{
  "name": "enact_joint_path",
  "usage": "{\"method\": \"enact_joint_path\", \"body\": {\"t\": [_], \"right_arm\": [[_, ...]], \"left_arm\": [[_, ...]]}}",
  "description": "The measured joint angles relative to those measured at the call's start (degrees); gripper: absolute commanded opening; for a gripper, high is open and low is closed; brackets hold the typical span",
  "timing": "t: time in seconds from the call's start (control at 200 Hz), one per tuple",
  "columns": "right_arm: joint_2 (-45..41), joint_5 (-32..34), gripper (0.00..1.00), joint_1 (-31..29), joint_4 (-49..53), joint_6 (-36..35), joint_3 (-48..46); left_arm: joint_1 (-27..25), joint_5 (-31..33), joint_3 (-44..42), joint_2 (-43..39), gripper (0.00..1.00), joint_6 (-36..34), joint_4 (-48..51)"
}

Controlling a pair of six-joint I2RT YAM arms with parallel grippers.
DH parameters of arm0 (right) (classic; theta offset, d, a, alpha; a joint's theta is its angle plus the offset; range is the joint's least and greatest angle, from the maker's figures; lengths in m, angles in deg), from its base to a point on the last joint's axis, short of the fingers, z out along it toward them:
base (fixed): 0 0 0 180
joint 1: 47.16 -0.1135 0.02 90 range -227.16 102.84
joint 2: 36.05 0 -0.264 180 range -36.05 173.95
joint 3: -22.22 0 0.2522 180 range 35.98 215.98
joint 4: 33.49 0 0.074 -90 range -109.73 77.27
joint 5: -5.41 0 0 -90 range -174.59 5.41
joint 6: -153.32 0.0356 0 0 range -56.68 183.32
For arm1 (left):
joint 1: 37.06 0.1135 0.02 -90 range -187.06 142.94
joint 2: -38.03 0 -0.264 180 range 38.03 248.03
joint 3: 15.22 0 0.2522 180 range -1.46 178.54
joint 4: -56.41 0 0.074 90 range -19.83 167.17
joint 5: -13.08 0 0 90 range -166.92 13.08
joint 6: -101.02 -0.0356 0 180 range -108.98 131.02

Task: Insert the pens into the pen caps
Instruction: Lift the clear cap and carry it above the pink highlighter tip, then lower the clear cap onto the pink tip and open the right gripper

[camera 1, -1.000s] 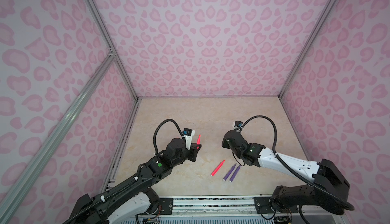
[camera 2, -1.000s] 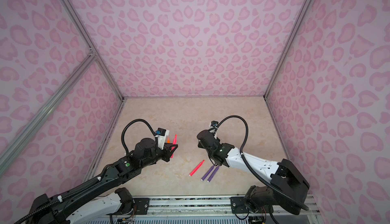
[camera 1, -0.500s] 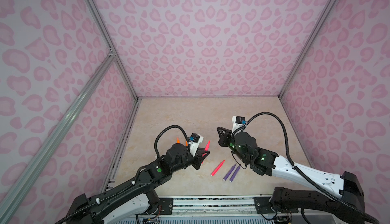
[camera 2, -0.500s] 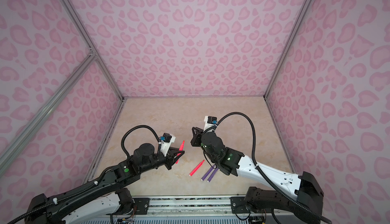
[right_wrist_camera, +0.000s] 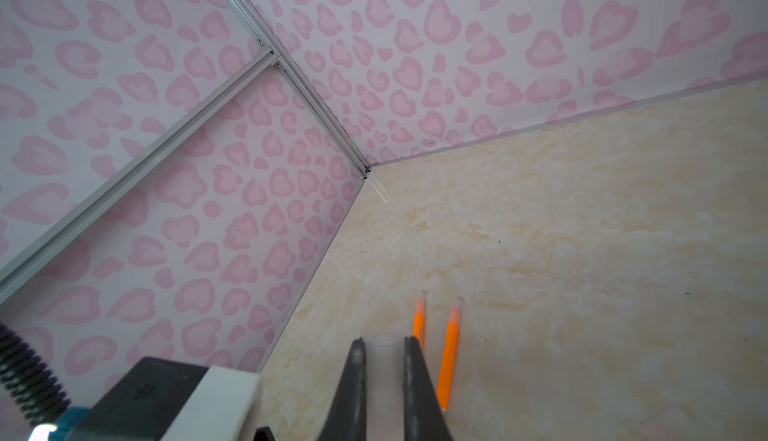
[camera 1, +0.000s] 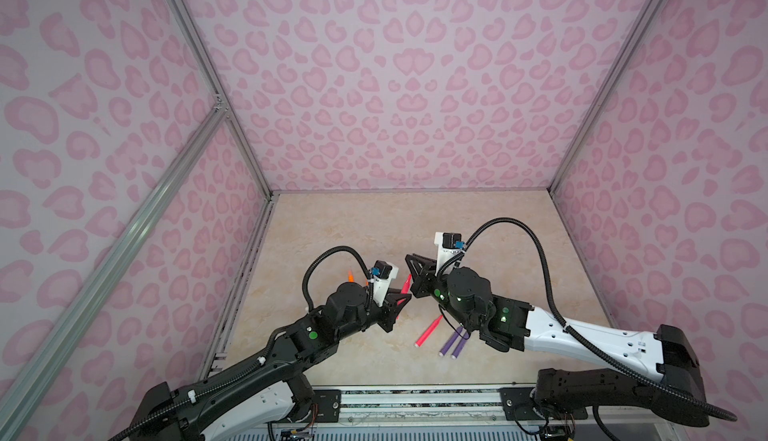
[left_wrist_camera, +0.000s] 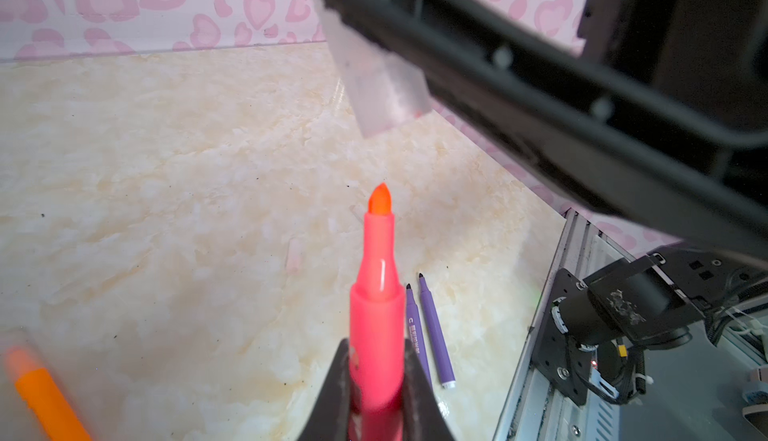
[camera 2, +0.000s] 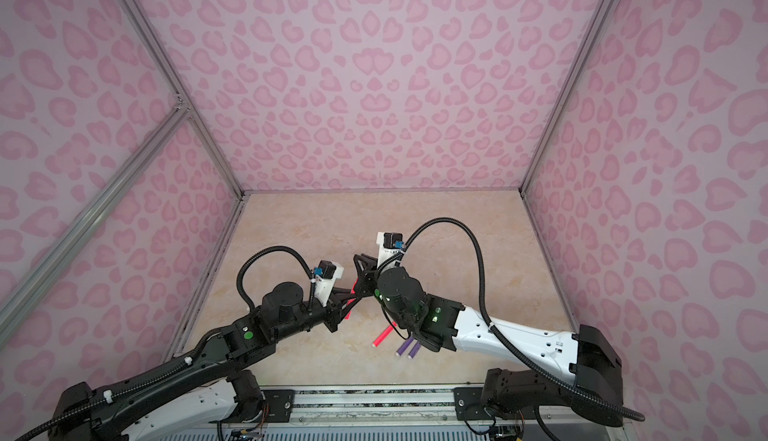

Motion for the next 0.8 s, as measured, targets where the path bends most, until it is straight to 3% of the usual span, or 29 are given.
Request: {"method": "enact_joint_path", "body": {"t": [0.8], "right_arm": [[3.6,2.4,0.00,-3.0,-3.3,2.4,-1.6]], "left_arm": [[-0.2,5.4,-0.5,-2.1,0.03,0.6,1.6]]}}
